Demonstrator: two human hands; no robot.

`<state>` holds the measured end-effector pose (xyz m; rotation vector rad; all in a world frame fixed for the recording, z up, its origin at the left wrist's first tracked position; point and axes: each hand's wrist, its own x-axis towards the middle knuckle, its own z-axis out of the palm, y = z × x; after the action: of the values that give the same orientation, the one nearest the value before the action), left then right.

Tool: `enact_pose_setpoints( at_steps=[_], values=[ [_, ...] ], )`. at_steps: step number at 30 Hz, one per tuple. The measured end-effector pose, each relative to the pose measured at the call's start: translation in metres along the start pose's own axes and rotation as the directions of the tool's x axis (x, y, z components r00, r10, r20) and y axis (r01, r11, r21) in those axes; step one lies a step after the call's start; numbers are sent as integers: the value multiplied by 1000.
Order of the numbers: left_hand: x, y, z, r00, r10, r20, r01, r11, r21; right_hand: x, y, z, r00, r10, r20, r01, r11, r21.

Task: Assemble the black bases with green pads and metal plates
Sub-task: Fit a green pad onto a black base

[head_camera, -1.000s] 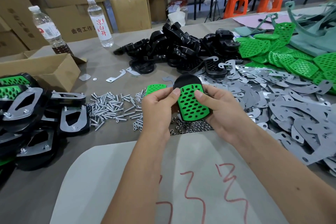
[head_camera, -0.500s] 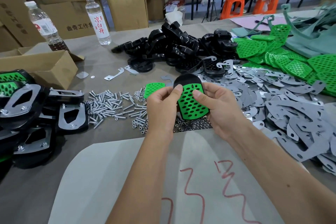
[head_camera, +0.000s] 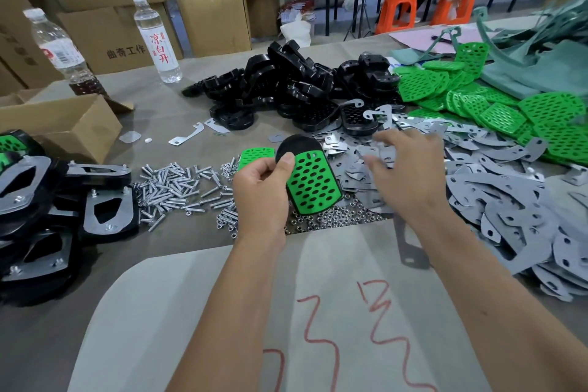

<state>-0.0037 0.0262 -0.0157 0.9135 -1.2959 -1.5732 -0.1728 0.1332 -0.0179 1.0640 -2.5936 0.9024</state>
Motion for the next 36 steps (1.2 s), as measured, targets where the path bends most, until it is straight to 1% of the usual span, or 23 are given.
enact_pose_setpoints(
  at_steps=[1,2,3,4,6,10,12,13,15,18,20,22,25,27,29,30,31,33,34,36],
  values=[
    [0,0,0,1000,-7,-15,7,1000,4,1,1,3,995,-20,97,32,993,-114],
    [0,0,0,999,-21,-32,21,1000,-2,1,-1,5,985,-34,167,61,985,-161],
    [0,1,0,998,-45,-45,44,999,-16,-1,-2,8,977,-50,206,80,987,-140],
    [1,2,0,996,-71,-50,69,997,-45,-1,-3,9,977,-56,207,74,994,-78],
    [2,4,-2,992,-112,-59,105,988,-114,-1,-2,7,990,-44,135,34,997,74],
    [8,9,-8,982,-153,-107,123,961,-246,-3,-4,-2,996,-62,-69,80,952,296],
    [12,11,-12,969,-196,-147,149,949,-278,-5,-8,-6,984,-19,-177,100,882,460],
    [14,12,-15,962,-223,-161,170,943,-287,-5,-9,-8,977,14,-212,106,834,542],
    [16,13,-19,955,-253,-156,196,930,-311,-5,-11,-11,965,83,-249,102,756,647],
    [17,14,-22,957,-262,-124,205,915,-346,-5,-13,-15,937,164,-309,117,685,719],
    [19,14,-25,961,-256,-108,208,920,-333,-4,-12,-17,910,189,-369,144,689,710],
    [21,11,-28,963,-240,-121,198,938,-285,-4,-12,-19,885,214,-414,164,689,706],
    [20,9,-28,965,-216,-151,173,952,-251,-5,-14,-19,869,219,-443,190,680,708],
    [20,8,-26,971,-182,-153,144,963,-226,-5,-15,-14,903,202,-380,155,671,725],
    [20,8,-25,977,-144,-158,114,976,-188,-6,-16,-7,954,195,-227,58,622,781],
    [19,7,-25,978,-135,-161,106,979,-176,-6,-16,-3,973,186,-136,-7,614,789],
    [19,7,-25,978,-131,-163,103,980,-169,-6,-16,0,985,163,-48,-66,627,776],
    [19,8,-25,977,-134,-166,108,982,-152,-8,-16,5,994,86,72,-111,692,713],
    [18,8,-24,977,-138,-165,114,983,-146,-9,-18,6,995,47,87,-93,735,671],
    [17,9,-23,977,-142,-158,119,982,-146,-12,-21,7,999,-29,38,2,827,562]
  ],
)
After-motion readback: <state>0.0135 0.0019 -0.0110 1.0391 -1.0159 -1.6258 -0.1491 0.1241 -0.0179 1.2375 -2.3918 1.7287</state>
